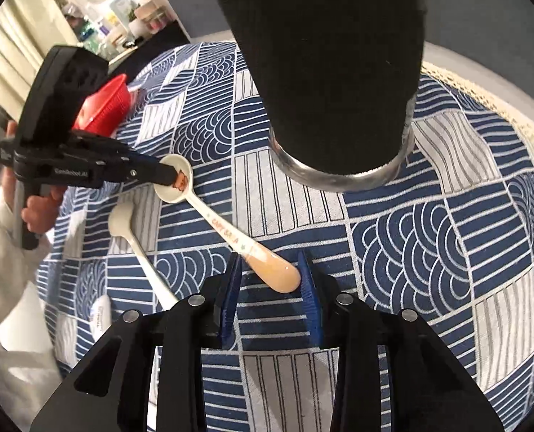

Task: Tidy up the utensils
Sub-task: 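Grasp the ceramic spoon handle with the right gripper and lift it over the holder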

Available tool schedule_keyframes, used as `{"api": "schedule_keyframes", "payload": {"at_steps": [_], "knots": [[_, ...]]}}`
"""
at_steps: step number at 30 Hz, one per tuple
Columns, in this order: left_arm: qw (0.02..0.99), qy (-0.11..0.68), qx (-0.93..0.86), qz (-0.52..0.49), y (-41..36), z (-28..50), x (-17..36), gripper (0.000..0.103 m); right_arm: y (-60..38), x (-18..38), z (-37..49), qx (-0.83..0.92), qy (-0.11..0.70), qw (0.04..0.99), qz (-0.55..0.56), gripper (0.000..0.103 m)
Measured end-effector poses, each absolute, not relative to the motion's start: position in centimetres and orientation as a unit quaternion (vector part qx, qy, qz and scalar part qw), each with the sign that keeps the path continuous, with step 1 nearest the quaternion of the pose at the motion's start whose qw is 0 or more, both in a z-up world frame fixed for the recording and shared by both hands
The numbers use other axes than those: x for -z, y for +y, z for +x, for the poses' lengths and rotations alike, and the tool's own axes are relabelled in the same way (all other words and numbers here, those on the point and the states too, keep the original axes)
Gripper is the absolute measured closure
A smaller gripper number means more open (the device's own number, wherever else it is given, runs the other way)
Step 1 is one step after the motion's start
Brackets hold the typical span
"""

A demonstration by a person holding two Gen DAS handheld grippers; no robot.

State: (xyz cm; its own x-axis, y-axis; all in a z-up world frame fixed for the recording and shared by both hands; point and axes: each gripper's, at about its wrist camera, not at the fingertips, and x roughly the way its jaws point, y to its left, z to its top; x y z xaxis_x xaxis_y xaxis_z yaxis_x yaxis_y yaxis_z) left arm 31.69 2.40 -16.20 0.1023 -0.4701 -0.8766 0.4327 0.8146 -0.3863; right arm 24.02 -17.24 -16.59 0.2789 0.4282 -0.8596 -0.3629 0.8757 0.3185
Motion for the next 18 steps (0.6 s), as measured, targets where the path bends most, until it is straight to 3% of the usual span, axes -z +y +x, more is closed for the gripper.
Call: {"api": "schedule_keyframes", "payload": {"at_steps": [7, 18], "knots": [[0.749, 0.591, 0.299, 0.001, 1.5, 31.1, 15.0, 0.096, -17.5, 15.9, 22.4, -0.246, 0.540, 0.803, 0.049, 0.076], [0.777, 0.545, 0.316, 0.005, 0.6, 30.7, 9.8, 0.096, -18.5, 10.1, 21.3, -0.228, 0.489, 0.841, 0.039, 0.076]]}}
